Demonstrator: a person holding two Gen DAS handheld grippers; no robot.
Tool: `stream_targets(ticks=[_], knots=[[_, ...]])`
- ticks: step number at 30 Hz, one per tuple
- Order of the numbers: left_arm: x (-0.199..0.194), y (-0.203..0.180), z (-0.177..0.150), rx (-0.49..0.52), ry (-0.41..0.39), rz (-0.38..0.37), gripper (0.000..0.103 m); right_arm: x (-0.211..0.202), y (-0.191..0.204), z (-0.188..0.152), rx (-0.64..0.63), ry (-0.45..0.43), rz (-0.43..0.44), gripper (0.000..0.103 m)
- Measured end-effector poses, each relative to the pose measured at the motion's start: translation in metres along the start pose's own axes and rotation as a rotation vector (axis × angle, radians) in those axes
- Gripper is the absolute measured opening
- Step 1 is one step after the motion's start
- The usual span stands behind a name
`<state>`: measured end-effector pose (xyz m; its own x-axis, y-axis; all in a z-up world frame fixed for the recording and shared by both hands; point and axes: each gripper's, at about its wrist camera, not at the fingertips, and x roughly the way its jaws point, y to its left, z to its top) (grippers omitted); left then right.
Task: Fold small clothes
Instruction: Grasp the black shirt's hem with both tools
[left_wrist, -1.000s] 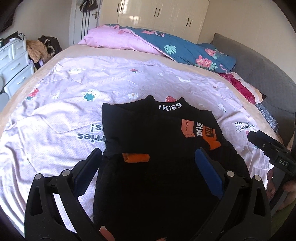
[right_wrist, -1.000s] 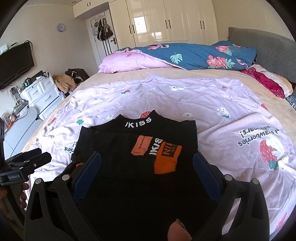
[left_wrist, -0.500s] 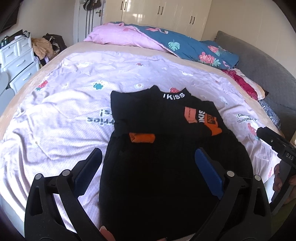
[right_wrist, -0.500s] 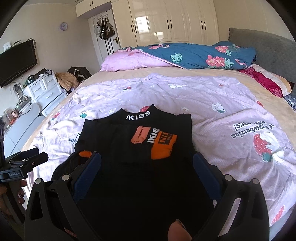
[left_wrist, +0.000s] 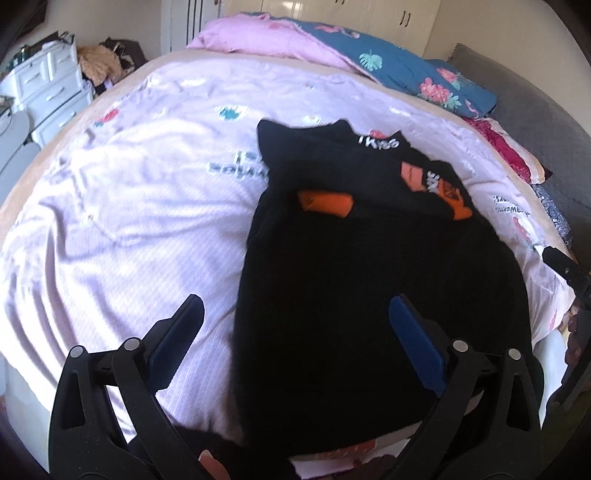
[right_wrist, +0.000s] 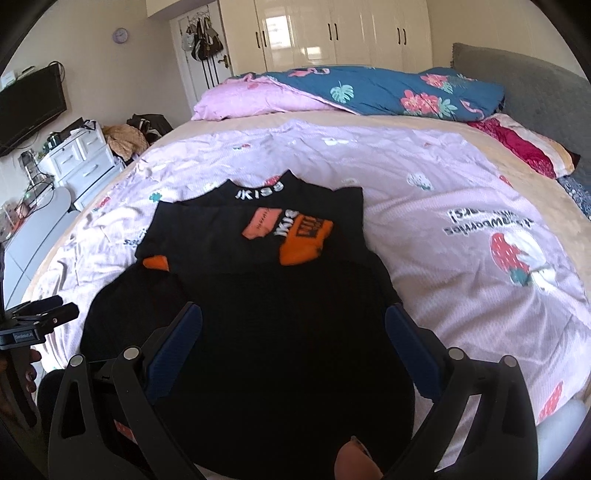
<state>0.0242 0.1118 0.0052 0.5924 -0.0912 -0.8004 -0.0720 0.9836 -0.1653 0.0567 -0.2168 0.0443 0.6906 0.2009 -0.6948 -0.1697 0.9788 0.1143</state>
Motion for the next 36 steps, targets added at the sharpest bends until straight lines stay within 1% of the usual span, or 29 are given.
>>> stream_targets(ticks=[5,14,17,19,20,21,22,26,31,34,36], knots=[[0.001,0.013,-0.014,-0.011,0.036,0.004,0.094,0.0,-0.007,-0.01,0.006,0.021,-0.006,0.099],[-0.005,0.03,-0.035,-0.051,0.06,-0.062,0.093,-0.002,-0.011,-0.021,0.002,0.046,-0.012,0.099],[-0.008,0.032,-0.042,-0.059,0.059,-0.082,0.079,-0.003,-0.012,-0.024,-0.002,0.051,-0.017,0.099],[-0.007,0.032,-0.045,-0.063,0.068,-0.095,0.063,-0.004,-0.014,-0.027,-0.001,0.054,-0.018,0.099],[-0.006,0.033,-0.047,-0.068,0.078,-0.094,0.06,-0.004,-0.015,-0.028,0.0,0.056,-0.019,0.099],[-0.004,0.033,-0.049,-0.072,0.086,-0.095,0.052,-0.004,-0.016,-0.029,0.0,0.058,-0.021,0.099],[-0.003,0.034,-0.052,-0.076,0.1,-0.101,0.047,-0.005,-0.016,-0.03,0.0,0.06,-0.022,0.099],[0.004,0.036,-0.058,-0.084,0.136,-0.11,0.044,-0.007,-0.02,-0.034,-0.002,0.062,-0.028,0.099],[0.011,0.033,-0.064,-0.092,0.177,-0.129,0.044,-0.008,-0.024,-0.042,-0.009,0.084,-0.029,0.099],[0.017,0.031,-0.068,-0.088,0.2,-0.128,0.044,-0.008,-0.026,-0.05,-0.025,0.106,-0.028,0.099],[0.022,0.032,-0.071,-0.103,0.223,-0.132,0.044,-0.009,-0.028,-0.056,-0.033,0.127,-0.024,0.099]])
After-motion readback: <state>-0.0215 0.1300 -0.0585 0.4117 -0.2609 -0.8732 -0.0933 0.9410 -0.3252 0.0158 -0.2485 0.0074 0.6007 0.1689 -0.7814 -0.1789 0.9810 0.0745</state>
